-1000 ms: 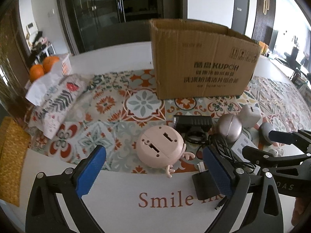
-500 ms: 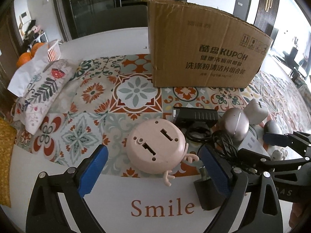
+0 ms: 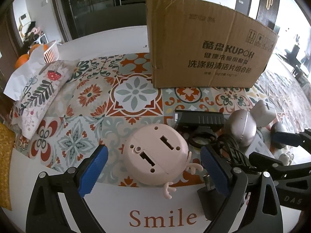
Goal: Organize rigid objects
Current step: 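Close the left gripper on the pink toy while the right gripper closes on the white case, then lift and carry the pink toy and white case over the cardboard box with both tools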
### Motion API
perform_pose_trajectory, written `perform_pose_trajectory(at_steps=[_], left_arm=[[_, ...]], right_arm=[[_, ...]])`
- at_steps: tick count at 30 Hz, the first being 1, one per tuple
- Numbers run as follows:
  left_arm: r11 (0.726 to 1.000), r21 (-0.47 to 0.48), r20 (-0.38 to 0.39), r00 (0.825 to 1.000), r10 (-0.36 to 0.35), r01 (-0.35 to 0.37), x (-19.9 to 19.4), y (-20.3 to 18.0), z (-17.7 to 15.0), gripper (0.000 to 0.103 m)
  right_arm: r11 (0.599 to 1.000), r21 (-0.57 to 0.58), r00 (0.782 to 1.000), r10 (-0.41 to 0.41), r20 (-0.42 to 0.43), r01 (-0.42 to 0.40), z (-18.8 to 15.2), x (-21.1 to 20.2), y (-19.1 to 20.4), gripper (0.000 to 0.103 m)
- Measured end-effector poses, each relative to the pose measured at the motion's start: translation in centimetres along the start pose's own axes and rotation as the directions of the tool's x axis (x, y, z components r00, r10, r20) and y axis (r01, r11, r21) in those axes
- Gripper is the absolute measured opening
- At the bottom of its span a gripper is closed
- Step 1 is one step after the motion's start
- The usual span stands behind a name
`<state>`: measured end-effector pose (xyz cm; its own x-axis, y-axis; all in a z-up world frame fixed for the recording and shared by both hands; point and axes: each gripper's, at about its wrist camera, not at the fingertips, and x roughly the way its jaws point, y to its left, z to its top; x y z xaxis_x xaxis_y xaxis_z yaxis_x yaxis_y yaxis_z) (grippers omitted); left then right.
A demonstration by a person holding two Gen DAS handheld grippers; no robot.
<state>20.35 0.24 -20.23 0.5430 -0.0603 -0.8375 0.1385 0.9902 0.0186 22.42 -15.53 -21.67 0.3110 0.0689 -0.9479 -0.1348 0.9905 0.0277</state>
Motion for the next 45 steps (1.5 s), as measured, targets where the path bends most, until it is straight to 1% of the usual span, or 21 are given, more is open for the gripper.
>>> perform_pose_trajectory(at_steps=[3,5,7,10,13,15,16,18,19,20,21,22,28,33,42,45], left_arm=[[1.0,-0.006,0.011,1.0,0.005,-0.005,0.0,0.0,-0.1,0.097],[1.0,-0.016,0.004,1.0,0.006,-0.006,0.4,0.2,-0.1,0.097],[1.0,-0.021,-0.005,1.0,0.004,-0.004,0.8,0.3,0.0,0.097],[1.0,-0.02,-0.023,1.0,-0.016,0.016,1.4,0.3,0.1,0.092],[1.0,-0.016,-0.028,0.999,-0.018,0.018,1.9,0.2,0.2,0.092],[1.0,-0.017,-0.036,0.999,-0.024,0.024,2.2,0.1,0.3,0.088],[1.0,-0.017,-0.04,0.999,-0.025,0.024,2.4,0.1,0.4,0.086],[1.0,-0.014,-0.037,0.999,-0.025,0.024,2.5,0.1,0.4,0.086],[1.0,-0.013,-0.033,0.999,-0.027,0.026,2.5,0.1,0.5,0.083],[0.999,-0.012,-0.028,0.999,-0.031,0.031,2.6,0.1,0.5,0.078],[0.999,-0.01,-0.027,0.999,-0.035,0.035,2.6,0.0,0.5,0.074],[0.999,-0.009,-0.025,0.999,-0.044,0.044,2.6,0.0,0.5,0.074],[0.998,-0.021,-0.037,0.997,-0.064,0.063,2.3,0.2,0.3,0.074],[0.997,-0.029,-0.049,0.996,-0.072,0.07,1.4,0.0,-0.1,0.074],[0.998,-0.005,-0.006,0.998,-0.063,0.063,-1.5,-0.8,-0.2,0.074],[0.998,-0.002,0.01,0.998,-0.059,0.059,-2.6,-1.0,-0.2,0.074]], right_arm=[[1.0,-0.006,1.0,0.008,0.001,-0.008,-0.1,-0.1,-0.1,0.072],[1.0,-0.022,1.0,0.01,-0.011,-0.01,-0.1,0.3,0.2,0.069],[0.999,-0.041,1.0,-0.012,-0.025,0.01,0.1,0.8,0.5,0.066],[1.0,-0.031,0.999,-0.001,-0.048,-0.001,0.3,1.5,0.5,0.065],[1.0,-0.028,0.998,0.005,-0.059,-0.006,0.3,2.2,0.9,0.064],[1.0,-0.02,0.998,0.01,-0.068,-0.011,0.2,2.6,0.9,0.061],[1.0,-0.015,0.997,0.017,-0.075,-0.018,0.1,2.8,0.9,0.056],[1.0,0.006,0.997,0.027,-0.074,-0.027,0.1,3.0,0.8,0.056],[1.0,0.003,0.997,0.025,-0.073,-0.024,0.1,3.0,0.9,0.055],[1.0,0.004,0.997,0.024,-0.072,-0.024,0.1,2.9,0.9,0.055],[1.0,0.006,0.997,0.024,-0.069,-0.024,0.0,2.9,0.9,0.055],[1.0,0.005,0.998,0.023,-0.066,-0.023,0.0,2.9,1.0,0.055],[0.999,0.018,0.998,0.037,-0.05,-0.037,-0.6,2.4,0.4,0.053],[0.999,0.003,0.999,0.035,-0.012,-0.035,-1.0,1.1,0.3,0.052],[0.999,0.024,0.998,0.042,0.047,-0.043,-1.7,-1.4,-0.7,0.051],[0.999,0.025,0.996,0.042,0.081,-0.044,-1.9,-2.5,-0.8,0.051]])
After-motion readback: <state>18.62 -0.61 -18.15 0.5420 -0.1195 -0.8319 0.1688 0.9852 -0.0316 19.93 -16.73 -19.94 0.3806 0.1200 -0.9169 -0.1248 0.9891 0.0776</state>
